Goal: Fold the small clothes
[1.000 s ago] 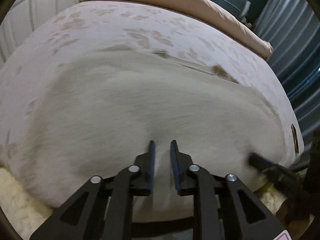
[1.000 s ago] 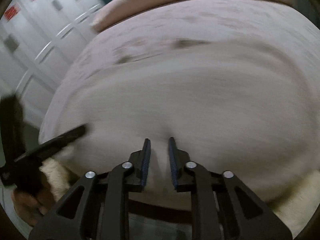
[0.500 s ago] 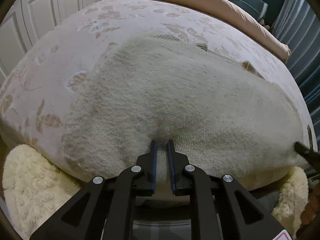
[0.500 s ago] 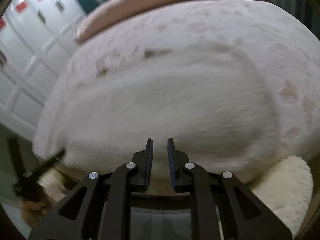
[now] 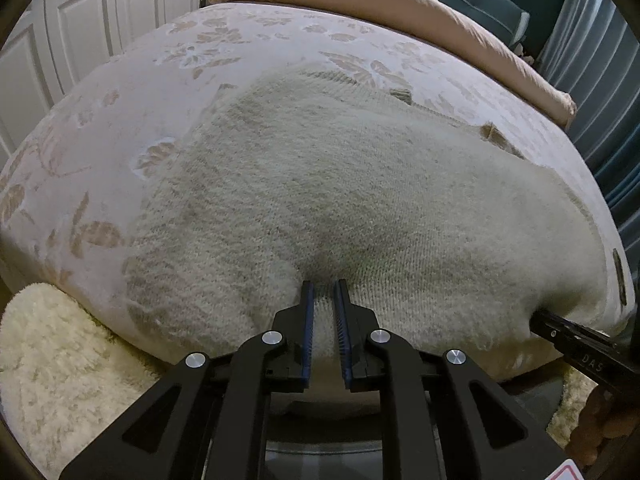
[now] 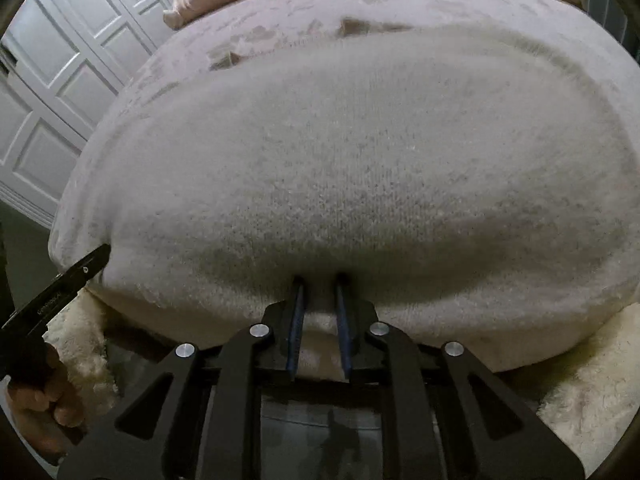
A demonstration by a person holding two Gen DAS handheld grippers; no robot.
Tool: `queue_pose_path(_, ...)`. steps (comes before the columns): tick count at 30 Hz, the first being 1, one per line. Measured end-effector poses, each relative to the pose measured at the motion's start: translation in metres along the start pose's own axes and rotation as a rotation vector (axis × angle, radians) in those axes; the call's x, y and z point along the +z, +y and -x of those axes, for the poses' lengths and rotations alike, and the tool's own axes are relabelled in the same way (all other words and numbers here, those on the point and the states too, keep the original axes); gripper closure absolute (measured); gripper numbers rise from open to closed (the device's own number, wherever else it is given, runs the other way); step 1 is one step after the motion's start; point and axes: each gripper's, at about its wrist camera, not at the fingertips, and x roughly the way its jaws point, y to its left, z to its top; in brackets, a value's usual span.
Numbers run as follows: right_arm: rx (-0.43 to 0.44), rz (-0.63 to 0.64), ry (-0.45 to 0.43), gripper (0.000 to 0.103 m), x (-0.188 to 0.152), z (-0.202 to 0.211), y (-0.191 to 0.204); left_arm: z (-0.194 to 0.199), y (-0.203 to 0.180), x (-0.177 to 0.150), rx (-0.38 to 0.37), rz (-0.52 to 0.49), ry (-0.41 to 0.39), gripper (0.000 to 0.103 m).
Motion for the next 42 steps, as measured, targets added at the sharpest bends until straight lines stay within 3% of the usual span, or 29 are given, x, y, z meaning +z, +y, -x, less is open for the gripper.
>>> queue_pose_path(3,0.020,-0.040,-0.003,0.086,0.012,0.015,0.002,0.010,0.007,0.000,-0.028,0.042,-0.010,0.089)
queue_pose_path(5,0.044,-0.021,-0.046,0.086,0.025,0.032,0.014,0.022,0.013,0.002,-0.042,0.086,-0.024,0.077)
queue_pose_path(7,0.056,0.011,-0.067,0.086,0.039,0.035,0.029,0.033,0.019,0.007,-0.040,0.130,-0.040,0.051)
queue_pose_path(10,0.081,0.034,-0.075,0.086,0.056,0.028,0.042,0.049,0.036,0.019,0.004,0.199,-0.086,0.042)
queue_pose_path(15,0.072,0.042,-0.054,0.086,0.094,-0.005,0.063,0.051,0.075,0.035,0.017,0.328,-0.095,0.039)
queue_pose_path(20,0.031,0.063,-0.019,0.086,0.117,-0.041,0.079,0.035,0.098,0.038,-0.037,0.425,-0.065,0.039)
queue_pose_path(29,0.027,0.087,0.016,0.087,0.126,-0.074,0.080,-0.013,0.088,0.040,-0.108,0.437,0.044,0.036)
queue_pose_path(31,0.025,0.104,0.002,0.087,0.124,-0.074,0.081,-0.018,0.085,0.041,-0.099,0.435,0.022,0.029)
queue_pose_path(34,0.018,0.126,-0.025,0.087,0.121,-0.073,0.083,-0.020,0.077,0.043,-0.071,0.415,0.010,0.025)
queue_pose_path(35,0.019,0.126,-0.033,0.086,0.120,-0.073,0.083,-0.021,0.074,0.045,-0.063,0.402,0.008,0.026)
queue_pose_path(37,0.029,0.119,-0.044,0.086,0.119,-0.072,0.082,-0.019,0.070,0.048,-0.069,0.370,0.004,0.052)
queue_pose_path(38,0.040,0.110,-0.049,0.086,0.119,-0.071,0.080,-0.017,0.066,0.051,-0.066,0.348,0.003,0.057)
queue_pose_path(40,0.062,0.080,-0.054,0.085,0.119,-0.063,0.076,-0.011,0.060,0.057,-0.075,0.310,-0.004,0.090)
queue_pose_path(42,0.099,0.031,-0.056,0.074,0.116,-0.046,0.069,-0.001,0.054,0.063,-0.085,0.290,-0.018,0.091)
